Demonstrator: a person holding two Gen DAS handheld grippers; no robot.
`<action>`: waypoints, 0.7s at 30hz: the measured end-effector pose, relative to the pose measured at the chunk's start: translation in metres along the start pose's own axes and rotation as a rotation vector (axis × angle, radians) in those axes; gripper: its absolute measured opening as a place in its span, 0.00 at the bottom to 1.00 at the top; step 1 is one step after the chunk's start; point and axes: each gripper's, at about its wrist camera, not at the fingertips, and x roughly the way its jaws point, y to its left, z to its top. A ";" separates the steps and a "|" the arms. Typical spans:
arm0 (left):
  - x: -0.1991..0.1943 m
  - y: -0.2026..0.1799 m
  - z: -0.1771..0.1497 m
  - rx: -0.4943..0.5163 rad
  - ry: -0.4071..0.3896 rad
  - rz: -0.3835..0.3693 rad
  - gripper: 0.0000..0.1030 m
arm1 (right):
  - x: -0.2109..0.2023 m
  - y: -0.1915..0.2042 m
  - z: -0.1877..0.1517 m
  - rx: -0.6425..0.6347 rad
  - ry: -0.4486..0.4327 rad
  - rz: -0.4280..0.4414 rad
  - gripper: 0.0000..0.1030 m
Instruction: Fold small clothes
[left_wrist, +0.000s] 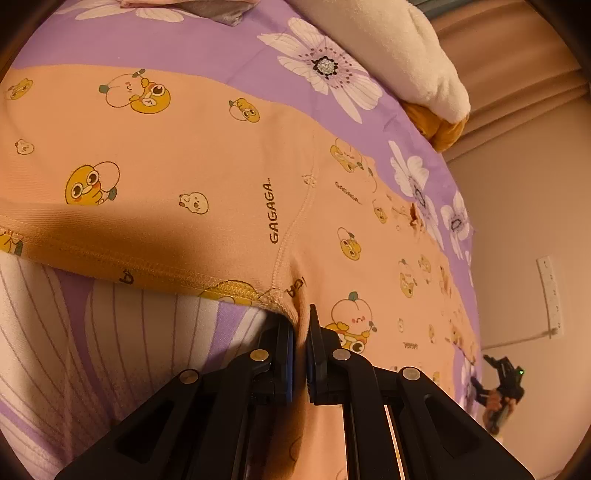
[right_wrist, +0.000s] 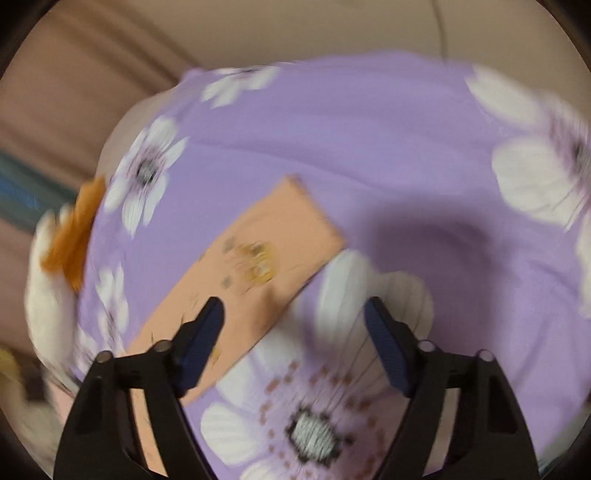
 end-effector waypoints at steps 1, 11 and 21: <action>0.000 0.000 0.000 0.002 -0.004 0.001 0.09 | 0.003 -0.009 0.004 0.040 -0.015 0.042 0.70; -0.001 -0.002 -0.001 0.004 -0.014 0.003 0.09 | 0.032 0.013 0.000 -0.035 -0.108 0.063 0.08; -0.001 -0.008 0.001 0.038 -0.018 0.054 0.09 | -0.001 0.144 -0.073 -0.419 -0.095 0.168 0.06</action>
